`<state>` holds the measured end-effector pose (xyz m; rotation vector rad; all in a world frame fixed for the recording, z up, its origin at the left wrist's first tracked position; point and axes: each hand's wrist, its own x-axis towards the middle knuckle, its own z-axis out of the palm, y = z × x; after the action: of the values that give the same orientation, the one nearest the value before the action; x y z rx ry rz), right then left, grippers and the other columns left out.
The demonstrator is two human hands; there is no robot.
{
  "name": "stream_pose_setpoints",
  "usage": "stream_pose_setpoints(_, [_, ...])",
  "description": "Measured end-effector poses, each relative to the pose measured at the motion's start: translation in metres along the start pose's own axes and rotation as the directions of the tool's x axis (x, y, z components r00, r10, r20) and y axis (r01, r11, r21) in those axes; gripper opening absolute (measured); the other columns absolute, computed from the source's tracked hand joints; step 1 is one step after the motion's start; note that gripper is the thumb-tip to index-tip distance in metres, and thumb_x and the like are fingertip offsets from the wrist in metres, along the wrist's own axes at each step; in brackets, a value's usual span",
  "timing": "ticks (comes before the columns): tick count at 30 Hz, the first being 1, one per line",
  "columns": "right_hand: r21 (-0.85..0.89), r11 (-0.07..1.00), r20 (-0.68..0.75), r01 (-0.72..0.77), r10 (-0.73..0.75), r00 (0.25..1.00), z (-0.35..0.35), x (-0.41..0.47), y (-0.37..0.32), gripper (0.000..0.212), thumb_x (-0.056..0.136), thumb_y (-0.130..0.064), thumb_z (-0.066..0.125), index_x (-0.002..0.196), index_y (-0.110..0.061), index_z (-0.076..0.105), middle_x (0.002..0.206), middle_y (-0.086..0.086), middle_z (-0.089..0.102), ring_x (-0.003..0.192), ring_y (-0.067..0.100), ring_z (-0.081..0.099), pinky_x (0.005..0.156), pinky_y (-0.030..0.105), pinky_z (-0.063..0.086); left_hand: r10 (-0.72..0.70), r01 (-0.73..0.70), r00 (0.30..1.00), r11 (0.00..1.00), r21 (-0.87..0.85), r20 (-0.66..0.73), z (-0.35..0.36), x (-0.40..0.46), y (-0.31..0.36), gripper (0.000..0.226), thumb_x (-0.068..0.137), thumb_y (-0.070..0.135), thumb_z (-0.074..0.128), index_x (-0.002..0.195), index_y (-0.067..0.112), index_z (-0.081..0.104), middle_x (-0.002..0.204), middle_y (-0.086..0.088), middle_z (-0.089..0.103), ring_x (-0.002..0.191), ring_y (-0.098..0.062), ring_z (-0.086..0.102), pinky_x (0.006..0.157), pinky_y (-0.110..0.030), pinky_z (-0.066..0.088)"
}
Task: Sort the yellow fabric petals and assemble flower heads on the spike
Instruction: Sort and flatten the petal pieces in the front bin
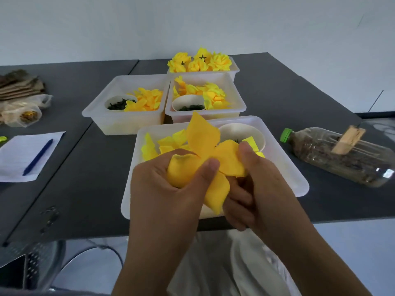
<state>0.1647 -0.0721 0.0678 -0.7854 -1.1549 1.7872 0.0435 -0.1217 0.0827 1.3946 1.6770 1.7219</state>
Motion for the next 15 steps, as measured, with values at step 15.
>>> stream_pose_setpoints(15, [-0.397,0.902,0.169,0.168,-0.108,0.980,-0.017,-0.004,-0.011,0.043,0.081,-0.049,0.058,0.086,-0.007,0.047,0.061,0.018,0.039,0.052,0.023,0.038,0.044,0.023,0.038,-0.189,0.208,0.782,0.978,0.037,0.594,-0.021,0.029,-0.012,0.028,0.076,0.048,0.070,0.085,0.021,0.074,0.088,-0.009,0.073,0.083,-0.026,0.071,0.075,-0.046,0.059])
